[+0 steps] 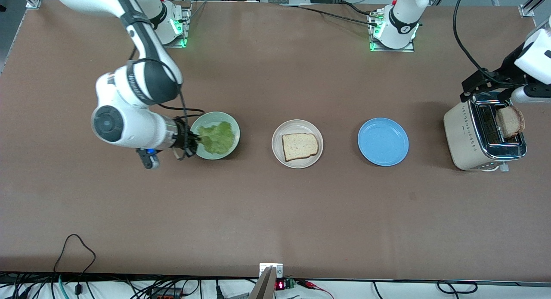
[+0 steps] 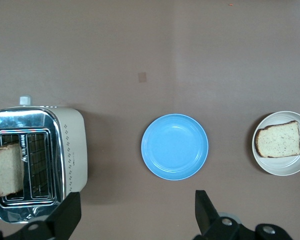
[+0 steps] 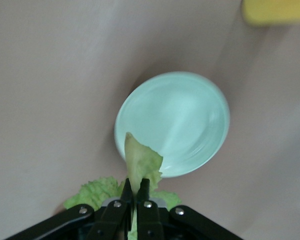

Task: Make sandwich in beige plate with both arms
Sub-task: 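Lower the lettuce onto the bread and open the right gripper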

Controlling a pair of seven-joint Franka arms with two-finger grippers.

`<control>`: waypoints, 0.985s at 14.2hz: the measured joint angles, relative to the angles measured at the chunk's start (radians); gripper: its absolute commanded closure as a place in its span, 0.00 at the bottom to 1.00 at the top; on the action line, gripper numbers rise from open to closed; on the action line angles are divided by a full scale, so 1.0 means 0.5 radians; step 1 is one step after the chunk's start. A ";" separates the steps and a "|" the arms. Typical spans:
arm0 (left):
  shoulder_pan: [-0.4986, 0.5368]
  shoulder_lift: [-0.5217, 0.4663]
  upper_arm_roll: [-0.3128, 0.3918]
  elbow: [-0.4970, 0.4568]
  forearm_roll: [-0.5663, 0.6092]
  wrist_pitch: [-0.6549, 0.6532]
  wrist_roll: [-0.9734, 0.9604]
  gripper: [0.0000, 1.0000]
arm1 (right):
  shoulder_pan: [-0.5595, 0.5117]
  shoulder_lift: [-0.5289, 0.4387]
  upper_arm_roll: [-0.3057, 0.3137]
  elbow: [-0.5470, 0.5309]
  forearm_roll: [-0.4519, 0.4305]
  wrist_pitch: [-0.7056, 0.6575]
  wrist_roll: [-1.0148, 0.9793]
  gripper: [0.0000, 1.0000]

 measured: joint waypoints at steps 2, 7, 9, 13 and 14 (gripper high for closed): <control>0.005 0.000 0.004 0.000 0.000 0.000 0.000 0.00 | 0.069 0.027 0.000 -0.001 0.038 0.116 0.134 1.00; 0.005 -0.020 -0.006 0.001 0.000 -0.157 0.000 0.00 | 0.299 0.151 0.000 -0.005 0.144 0.527 0.491 1.00; 0.005 -0.030 -0.006 0.001 0.000 -0.163 0.000 0.00 | 0.403 0.222 -0.002 -0.005 0.145 0.685 0.610 1.00; 0.006 -0.031 -0.005 0.001 0.001 -0.150 0.000 0.00 | 0.536 0.343 -0.005 -0.005 0.146 0.893 0.806 1.00; 0.009 -0.031 -0.005 0.001 0.001 -0.149 0.000 0.00 | 0.570 0.372 -0.005 -0.005 0.146 0.943 0.846 1.00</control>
